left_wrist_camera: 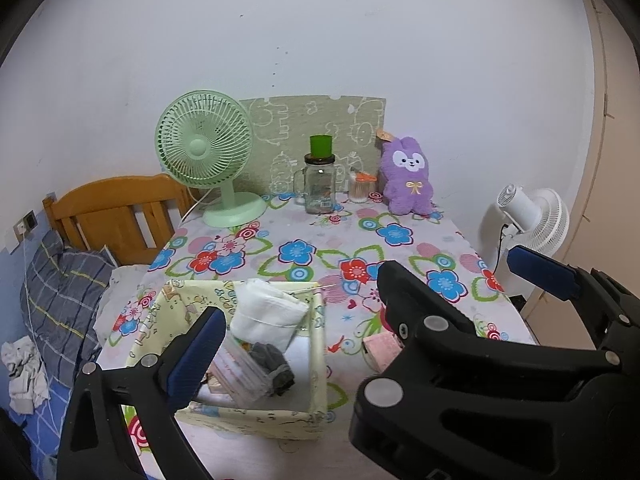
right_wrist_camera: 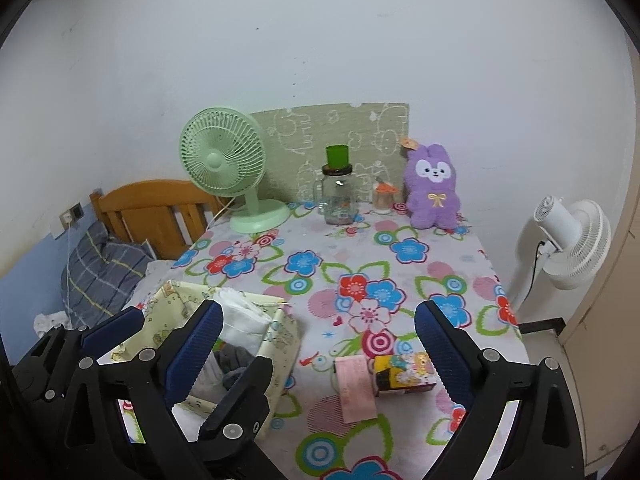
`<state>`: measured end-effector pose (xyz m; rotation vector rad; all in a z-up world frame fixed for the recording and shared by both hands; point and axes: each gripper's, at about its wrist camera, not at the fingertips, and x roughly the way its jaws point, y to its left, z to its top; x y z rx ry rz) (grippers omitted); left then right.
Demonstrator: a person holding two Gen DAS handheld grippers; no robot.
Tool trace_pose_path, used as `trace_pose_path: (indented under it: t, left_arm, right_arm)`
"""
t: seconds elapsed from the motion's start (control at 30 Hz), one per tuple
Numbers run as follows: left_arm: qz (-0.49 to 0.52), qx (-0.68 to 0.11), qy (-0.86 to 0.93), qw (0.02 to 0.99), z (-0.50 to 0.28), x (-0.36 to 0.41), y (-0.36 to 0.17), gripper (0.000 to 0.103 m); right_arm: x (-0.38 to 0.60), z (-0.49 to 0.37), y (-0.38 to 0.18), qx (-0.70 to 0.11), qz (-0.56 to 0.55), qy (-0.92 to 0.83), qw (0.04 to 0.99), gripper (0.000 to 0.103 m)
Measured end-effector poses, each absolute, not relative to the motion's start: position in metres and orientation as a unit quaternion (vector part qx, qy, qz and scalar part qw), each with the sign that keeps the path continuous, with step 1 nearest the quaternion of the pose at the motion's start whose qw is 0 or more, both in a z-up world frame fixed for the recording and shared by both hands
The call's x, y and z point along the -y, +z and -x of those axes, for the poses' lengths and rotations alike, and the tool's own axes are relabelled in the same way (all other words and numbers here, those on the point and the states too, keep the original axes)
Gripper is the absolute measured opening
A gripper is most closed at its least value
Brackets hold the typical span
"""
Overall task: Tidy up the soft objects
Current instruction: 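Withdraw both tools from the fabric box toward the pink packets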
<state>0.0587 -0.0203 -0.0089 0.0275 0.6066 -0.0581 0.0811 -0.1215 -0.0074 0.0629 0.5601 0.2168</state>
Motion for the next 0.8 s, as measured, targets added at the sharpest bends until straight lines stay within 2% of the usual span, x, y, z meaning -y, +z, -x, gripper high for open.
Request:
trace_pose_path:
  t: [0.8]
  left_arm:
    - [-0.007, -0.316, -0.060, 0.947, -0.068, 0.075, -0.032, 0.102]
  right_arm:
    - [0.181, -0.081, -0.030, -0.279, -0.045, 0.058, 0.957, 0.099]
